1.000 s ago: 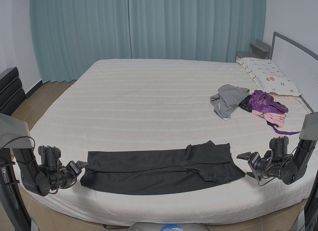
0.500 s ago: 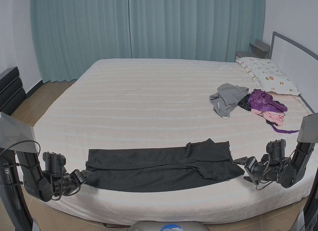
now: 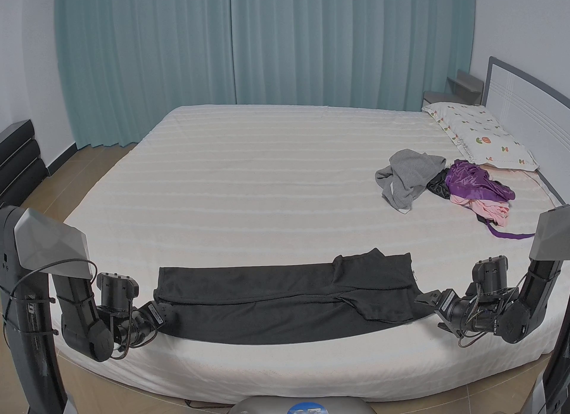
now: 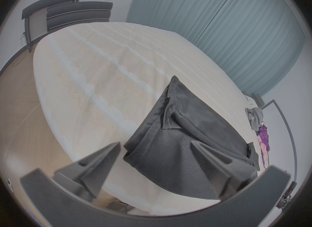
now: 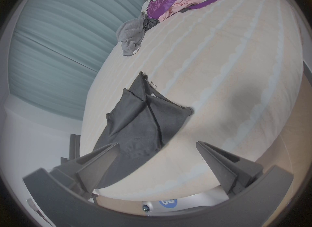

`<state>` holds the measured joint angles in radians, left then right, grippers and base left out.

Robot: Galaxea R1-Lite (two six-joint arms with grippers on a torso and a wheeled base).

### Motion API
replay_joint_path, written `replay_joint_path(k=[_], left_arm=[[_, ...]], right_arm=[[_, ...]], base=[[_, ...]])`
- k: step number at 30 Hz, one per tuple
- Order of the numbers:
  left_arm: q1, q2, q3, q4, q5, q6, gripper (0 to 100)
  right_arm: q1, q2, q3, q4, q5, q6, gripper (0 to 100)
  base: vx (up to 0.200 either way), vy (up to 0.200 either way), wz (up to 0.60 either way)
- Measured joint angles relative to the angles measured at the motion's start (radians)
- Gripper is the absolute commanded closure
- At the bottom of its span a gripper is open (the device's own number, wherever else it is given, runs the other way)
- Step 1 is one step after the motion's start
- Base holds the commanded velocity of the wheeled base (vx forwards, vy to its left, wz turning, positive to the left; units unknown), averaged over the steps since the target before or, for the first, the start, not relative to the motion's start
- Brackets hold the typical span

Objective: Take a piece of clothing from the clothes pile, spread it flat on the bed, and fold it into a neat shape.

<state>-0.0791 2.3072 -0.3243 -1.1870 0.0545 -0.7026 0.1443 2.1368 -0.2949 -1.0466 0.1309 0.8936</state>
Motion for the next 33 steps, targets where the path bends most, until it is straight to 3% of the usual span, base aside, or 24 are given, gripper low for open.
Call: replay_joint_path(k=[7, 14, 22, 23, 33], left_arm=[[0.000, 0.014, -0.008, -0.006, 0.001, -0.009, 100], [0.007, 0.007, -0.005, -0.008, 0.000, -0.032, 100], [0.010, -0.001, -0.004, -0.008, -0.002, -0.037, 100], [0.011, -0.001, -0.004, -0.008, -0.002, -0.037, 100], [0.013, -0.003, -0.005, -0.008, -0.003, -0.038, 100]], right_arm=[[0.029, 0.032, 0.018, -0.001, -0.043, -0.054, 0], [0.071, 0.100, -0.049, -0.009, -0.105, -0.045, 0], [0.082, 0.159, -0.140, -0.005, -0.122, -0.041, 0], [0.082, 0.164, -0.149, -0.002, -0.123, -0.042, 100], [0.085, 0.202, -0.189, -0.003, -0.147, -0.040, 100]], base=[[0.000, 0.000, 0.00], [0.000, 0.000, 0.00], [0.000, 0.000, 0.00], [0.000, 0.000, 0.00], [0.000, 0.000, 0.00]])
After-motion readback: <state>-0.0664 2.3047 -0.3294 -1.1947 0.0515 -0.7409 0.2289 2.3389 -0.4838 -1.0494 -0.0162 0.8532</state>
